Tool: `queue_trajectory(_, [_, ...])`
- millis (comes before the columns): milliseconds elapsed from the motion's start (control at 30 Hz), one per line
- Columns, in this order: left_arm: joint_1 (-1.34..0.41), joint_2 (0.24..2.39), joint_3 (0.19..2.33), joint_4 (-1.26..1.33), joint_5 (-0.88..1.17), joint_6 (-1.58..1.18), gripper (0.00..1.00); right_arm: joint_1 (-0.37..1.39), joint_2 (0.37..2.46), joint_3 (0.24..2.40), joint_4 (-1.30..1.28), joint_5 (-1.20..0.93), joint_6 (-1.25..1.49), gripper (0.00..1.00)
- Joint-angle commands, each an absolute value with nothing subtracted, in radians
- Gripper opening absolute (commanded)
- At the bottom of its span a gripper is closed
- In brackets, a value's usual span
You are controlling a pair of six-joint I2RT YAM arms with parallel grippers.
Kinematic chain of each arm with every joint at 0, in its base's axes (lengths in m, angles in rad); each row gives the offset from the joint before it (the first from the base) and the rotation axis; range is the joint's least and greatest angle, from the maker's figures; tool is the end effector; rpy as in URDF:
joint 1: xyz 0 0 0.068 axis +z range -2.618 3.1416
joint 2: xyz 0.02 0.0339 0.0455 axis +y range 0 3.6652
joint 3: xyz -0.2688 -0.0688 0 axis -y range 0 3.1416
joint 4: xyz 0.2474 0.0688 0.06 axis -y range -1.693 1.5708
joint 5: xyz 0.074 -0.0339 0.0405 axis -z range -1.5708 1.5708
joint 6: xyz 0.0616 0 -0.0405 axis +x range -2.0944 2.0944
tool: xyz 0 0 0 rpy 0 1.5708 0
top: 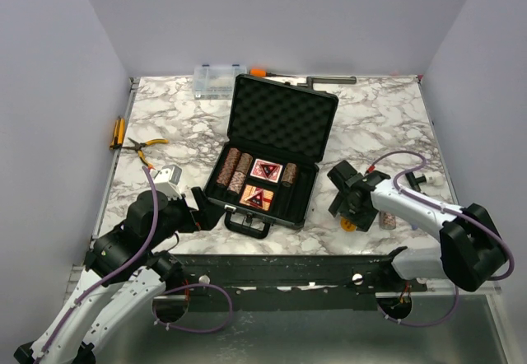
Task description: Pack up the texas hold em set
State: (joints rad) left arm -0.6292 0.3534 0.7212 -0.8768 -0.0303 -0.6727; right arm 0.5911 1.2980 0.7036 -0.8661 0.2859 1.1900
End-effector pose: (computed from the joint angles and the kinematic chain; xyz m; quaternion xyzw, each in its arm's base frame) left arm 0.0783 -0.0547 0.2854 -0.0264 0.8619 -0.2964 0.4106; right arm 0.1764 0.0975 0.1512 0.2990 0.9420 -0.0471 0.1449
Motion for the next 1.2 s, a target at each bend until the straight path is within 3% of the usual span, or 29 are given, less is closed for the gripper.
queue_trajectory(0, [-0.624,0.361,0.708,-0.877,-0.040,-0.669,0.98,0.576,1.335,0.700,-0.808,0.277,1.145,0.76])
queue_trajectory(467, [-0.619,0.372,0.707,-0.877,-0.034,-0.665,0.99,0.512,1.346,0.621,-0.767,0.244,1.149,0.69])
queue_trajectory(867, [-0.609,0.368,0.708,-0.877,-0.037,-0.668,0.98,0.487,1.373,0.565,-0.696,0.205,1.126,0.51])
queue_trajectory(1000, [-0.607,0.365,0.707,-0.877,-0.040,-0.670,0.99,0.487,1.413,0.575,-0.666,0.196,1.095,0.40])
queue_trajectory(1167, [-0.606,0.372,0.708,-0.877,-0.039,-0.672,0.99,0.487,1.426,0.597,-0.645,0.196,1.054,0.36])
